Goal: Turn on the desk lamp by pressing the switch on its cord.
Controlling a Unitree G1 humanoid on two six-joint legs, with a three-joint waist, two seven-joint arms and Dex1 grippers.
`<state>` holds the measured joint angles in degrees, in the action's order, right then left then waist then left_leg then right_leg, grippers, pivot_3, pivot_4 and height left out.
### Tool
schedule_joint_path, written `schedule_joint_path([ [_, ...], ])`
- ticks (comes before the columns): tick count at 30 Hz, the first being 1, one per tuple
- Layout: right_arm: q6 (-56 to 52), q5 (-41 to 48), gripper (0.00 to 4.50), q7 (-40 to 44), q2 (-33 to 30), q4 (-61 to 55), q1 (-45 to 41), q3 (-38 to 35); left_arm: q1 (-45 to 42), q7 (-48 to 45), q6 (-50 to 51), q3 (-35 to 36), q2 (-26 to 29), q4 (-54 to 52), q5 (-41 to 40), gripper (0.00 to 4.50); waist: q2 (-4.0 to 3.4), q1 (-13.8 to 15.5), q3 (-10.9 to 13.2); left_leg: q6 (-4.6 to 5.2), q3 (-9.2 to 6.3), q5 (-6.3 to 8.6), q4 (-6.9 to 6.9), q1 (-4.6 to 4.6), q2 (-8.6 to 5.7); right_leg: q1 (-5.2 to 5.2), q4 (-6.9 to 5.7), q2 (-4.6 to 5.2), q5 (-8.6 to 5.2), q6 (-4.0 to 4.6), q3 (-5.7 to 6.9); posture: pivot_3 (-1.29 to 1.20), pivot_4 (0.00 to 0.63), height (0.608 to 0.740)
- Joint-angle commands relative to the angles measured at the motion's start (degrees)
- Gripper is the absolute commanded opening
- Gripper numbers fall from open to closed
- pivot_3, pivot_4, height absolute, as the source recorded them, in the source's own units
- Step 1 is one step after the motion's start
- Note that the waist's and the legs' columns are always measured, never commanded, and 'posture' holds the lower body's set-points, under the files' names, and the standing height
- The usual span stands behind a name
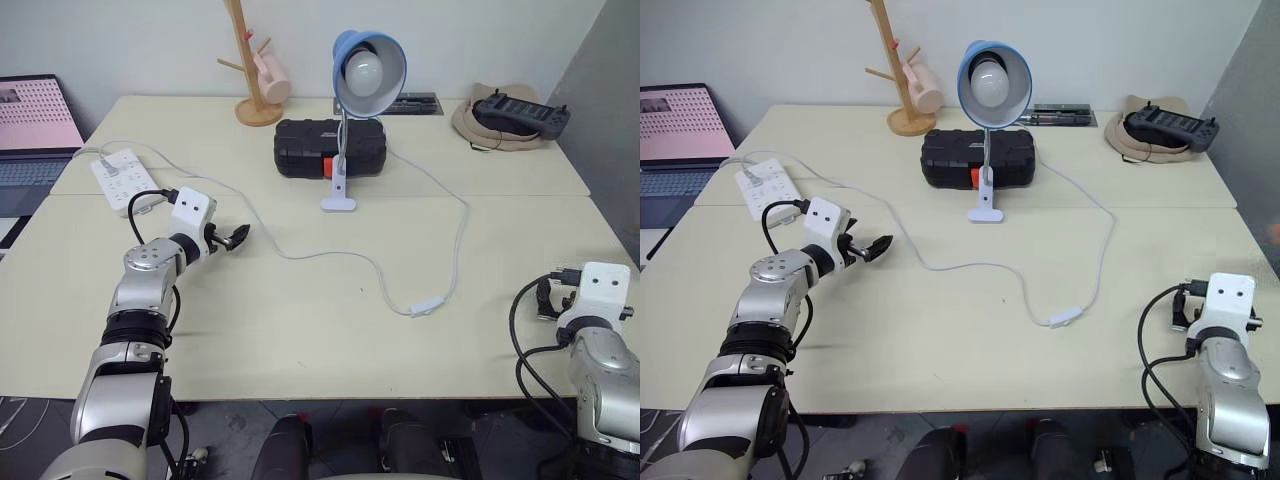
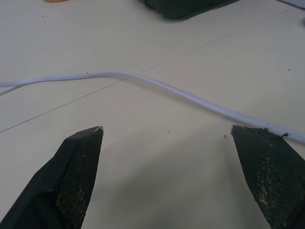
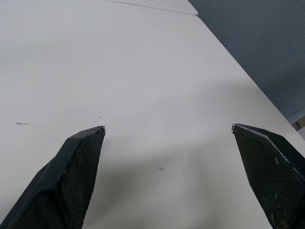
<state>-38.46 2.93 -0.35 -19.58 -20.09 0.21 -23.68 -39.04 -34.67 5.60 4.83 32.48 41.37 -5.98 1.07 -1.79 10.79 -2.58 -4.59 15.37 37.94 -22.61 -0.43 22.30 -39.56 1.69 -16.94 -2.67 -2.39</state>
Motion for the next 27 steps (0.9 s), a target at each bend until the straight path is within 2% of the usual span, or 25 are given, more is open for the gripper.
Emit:
schedule_joint_path([
  [1,0.2,-0.04,4.47,-0.12,-0.4,-2.16,0.54,-1.76,-0.06,-1.36,-0.63,0.72,0.32,-2.65,-0.72,4.5,0.0,0.0,0.0,0.0,0.0,0.0,0.0,0.0,0.0,0.0,0.0,0.0,0.0,0.0,0.01,0.0,0.15,0.74],
  [19,-0.28,0.07,4.47,3.95,-4.87,-0.88,-1.4,-0.56,1.24,-1.79,1.9,3.37,1.71,-6.84,-1.76,4.5,0.0,-0.01,0.0,0.0,0.0,0.0,0.0,0.0,0.01,-0.01,0.0,0.01,0.0,0.0,0.0,0.0,0.15,0.74],
  [23,-1.19,1.99,4.47,9.46,-8.72,-2.18,-1.58,-0.11,2.01,-3.99,3.72,3.3,2.62,-10.7,-2.41,4.5,0.0,-0.02,0.0,0.0,0.01,0.0,0.0,-0.01,0.01,0.0,0.01,0.02,0.0,0.0,-0.02,0.0,0.15,0.74],
  [27,-0.4,8.75,4.47,21.81,-14.46,-3.51,-1.52,0.46,3.26,-8.73,6.73,1.35,3.24,-16.77,-2.94,4.5,0.0,-0.04,0.0,0.0,0.01,0.0,0.01,0.0,0.01,-0.01,0.01,-0.01,0.0,0.0,0.0,0.0,0.15,0.74],
])
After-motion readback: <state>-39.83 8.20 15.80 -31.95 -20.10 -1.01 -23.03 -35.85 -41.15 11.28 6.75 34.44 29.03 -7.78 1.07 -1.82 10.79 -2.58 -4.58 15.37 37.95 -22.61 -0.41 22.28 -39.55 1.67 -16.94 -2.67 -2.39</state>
